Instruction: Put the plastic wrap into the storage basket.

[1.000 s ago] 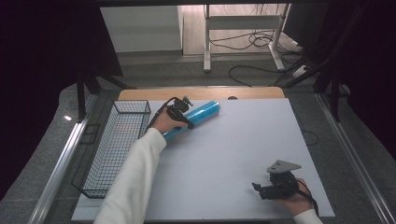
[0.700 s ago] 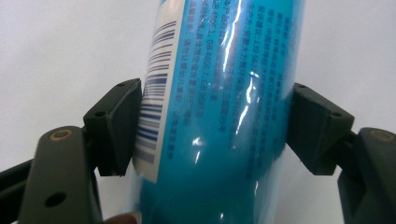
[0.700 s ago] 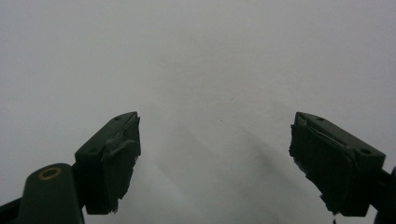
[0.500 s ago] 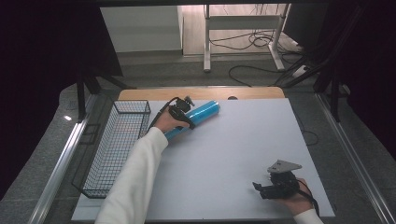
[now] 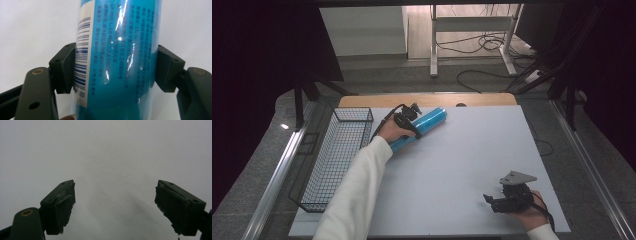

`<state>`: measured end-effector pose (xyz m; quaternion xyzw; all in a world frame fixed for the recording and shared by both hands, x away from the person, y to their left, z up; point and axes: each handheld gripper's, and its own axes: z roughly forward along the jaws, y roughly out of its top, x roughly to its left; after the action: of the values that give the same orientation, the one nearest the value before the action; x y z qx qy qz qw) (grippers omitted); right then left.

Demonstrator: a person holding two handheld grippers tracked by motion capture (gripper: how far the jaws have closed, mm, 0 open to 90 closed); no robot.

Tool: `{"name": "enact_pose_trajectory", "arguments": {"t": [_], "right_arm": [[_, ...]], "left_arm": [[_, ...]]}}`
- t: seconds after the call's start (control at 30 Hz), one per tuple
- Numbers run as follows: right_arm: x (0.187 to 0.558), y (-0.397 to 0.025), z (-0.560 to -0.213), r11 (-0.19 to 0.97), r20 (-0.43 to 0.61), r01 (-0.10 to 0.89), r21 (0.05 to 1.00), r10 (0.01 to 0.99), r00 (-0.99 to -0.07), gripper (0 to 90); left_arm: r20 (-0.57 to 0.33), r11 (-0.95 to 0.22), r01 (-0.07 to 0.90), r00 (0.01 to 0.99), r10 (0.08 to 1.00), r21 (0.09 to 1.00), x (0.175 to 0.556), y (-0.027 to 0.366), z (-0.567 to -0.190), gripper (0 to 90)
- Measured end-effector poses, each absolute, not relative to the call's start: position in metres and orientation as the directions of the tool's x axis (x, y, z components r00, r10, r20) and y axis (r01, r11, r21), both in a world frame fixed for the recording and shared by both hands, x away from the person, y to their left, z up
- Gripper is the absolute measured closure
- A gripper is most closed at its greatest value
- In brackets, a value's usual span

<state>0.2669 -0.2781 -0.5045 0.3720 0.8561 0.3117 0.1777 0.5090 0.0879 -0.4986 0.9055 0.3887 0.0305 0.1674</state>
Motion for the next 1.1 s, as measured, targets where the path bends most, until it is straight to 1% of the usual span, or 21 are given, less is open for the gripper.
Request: {"name": "enact_pose_trajectory", "arguments": {"t": [0.17, 0.33, 0.5, 0.53, 0.6, 0.77, 0.97, 1.1], "right_arm": [[0.266, -0.278, -0.504, 0.528, -0.073, 0.524, 0.668, 0.747, -0.660, 17.1], [0.266, -0.279, -0.504, 0.528, -0.071, 0.527, 0.666, 0.748, -0.660, 17.1], [0.267, -0.278, -0.504, 0.530, -0.070, 0.527, 0.665, 0.746, -0.662, 17.1], [0.267, -0.278, -0.504, 0.530, -0.070, 0.527, 0.665, 0.746, -0.662, 17.1], [0.267, -0.278, -0.504, 0.530, -0.070, 0.527, 0.665, 0.746, -0.662, 17.1], [0.266, -0.278, -0.502, 0.527, -0.070, 0.523, 0.669, 0.746, -0.662, 17.1], [0.265, -0.276, -0.502, 0.533, -0.073, 0.521, 0.667, 0.743, -0.666, 17.1], [0.265, -0.275, -0.502, 0.534, -0.072, 0.521, 0.666, 0.742, -0.667, 17.1]], "left_arm": [[-0.092, -0.611, 0.715, 0.672, 0.735, 0.341, 0.508, 0.092, -0.494, 31.8], [-0.098, -0.606, 0.713, 0.672, 0.734, 0.353, 0.504, 0.095, -0.485, 31.9], [-0.105, -0.605, 0.721, 0.667, 0.737, 0.337, 0.495, 0.094, -0.470, 31.9], [-0.094, -0.605, 0.717, 0.668, 0.738, 0.345, 0.492, 0.095, -0.465, 31.9], [-0.109, -0.590, 0.726, 0.659, 0.745, 0.354, 0.486, 0.098, -0.455, 31.9], [-0.109, -0.575, 0.726, 0.651, 0.751, 0.377, 0.475, 0.107, -0.438, 31.9], [-0.098, -0.571, 0.728, 0.646, 0.757, 0.380, 0.463, 0.114, -0.426, 31.9], [-0.081, -0.572, 0.715, 0.650, 0.755, 0.401, 0.449, 0.118, -0.416, 31.9]]}}
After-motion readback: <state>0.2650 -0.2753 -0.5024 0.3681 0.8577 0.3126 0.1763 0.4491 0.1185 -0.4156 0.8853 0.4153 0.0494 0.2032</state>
